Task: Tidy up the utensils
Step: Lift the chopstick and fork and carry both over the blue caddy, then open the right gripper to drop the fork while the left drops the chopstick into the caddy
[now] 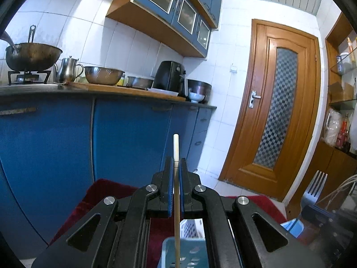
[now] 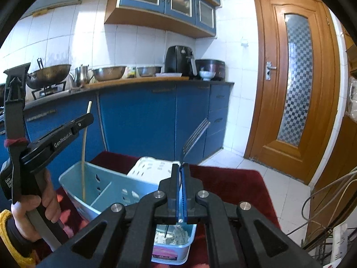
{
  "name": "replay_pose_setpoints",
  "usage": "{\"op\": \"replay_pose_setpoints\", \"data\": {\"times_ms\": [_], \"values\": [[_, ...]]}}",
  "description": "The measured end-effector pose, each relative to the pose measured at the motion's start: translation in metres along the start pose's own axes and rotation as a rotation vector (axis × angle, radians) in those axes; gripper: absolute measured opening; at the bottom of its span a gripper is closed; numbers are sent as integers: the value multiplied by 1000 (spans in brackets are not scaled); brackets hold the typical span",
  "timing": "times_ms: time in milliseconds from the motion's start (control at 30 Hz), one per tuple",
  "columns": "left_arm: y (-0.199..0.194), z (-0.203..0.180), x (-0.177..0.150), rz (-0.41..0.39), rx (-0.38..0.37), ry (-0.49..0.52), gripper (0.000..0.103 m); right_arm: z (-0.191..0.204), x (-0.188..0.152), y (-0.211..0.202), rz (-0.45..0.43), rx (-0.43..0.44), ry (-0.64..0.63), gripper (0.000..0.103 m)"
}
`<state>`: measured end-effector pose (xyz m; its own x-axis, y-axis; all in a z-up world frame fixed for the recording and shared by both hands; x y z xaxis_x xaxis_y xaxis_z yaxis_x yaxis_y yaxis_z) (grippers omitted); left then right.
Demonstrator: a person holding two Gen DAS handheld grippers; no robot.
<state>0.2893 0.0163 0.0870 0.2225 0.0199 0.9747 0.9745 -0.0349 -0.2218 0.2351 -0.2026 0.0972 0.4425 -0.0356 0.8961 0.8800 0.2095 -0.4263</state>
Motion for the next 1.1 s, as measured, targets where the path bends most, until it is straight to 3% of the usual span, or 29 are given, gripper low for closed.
{"op": "replay_pose_setpoints", "data": {"times_ms": [300, 500, 567, 633, 700, 1067, 1100], "values": [[-18, -5, -10, -31, 9, 50, 3, 4, -18, 15, 78, 38, 19, 3], [-23, -6, -5, -7, -14, 41, 3, 5, -20, 16, 102, 62, 53, 5], [-23, -3, -4, -1, -21, 23, 3, 3, -18, 13, 104, 71, 76, 9], [-24, 1, -3, -1, -22, 8, 3, 0, -16, 9, 98, 83, 95, 28], [-25, 5, -1, -5, -19, -11, 3, 0, -13, 3, 88, 97, 113, 37], [-22, 10, -5, 22, -29, -41, 3, -9, -13, -27, 43, 110, 152, 45], [-21, 11, -5, 31, -33, -46, 6, -10, -13, -29, 40, 109, 154, 45]]}}
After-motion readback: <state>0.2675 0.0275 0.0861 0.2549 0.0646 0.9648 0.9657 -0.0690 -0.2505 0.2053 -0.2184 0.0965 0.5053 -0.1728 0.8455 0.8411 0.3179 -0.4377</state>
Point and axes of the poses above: each gripper's, at about its wrist camera, not at the fingertips, and y roughly the way its jaws point, z to its left, x to its top, the point moved 4 cm from there along y, roughly the way its jaws point, and after that the axes turned 11 degrees about y, right-handed, at the moved point
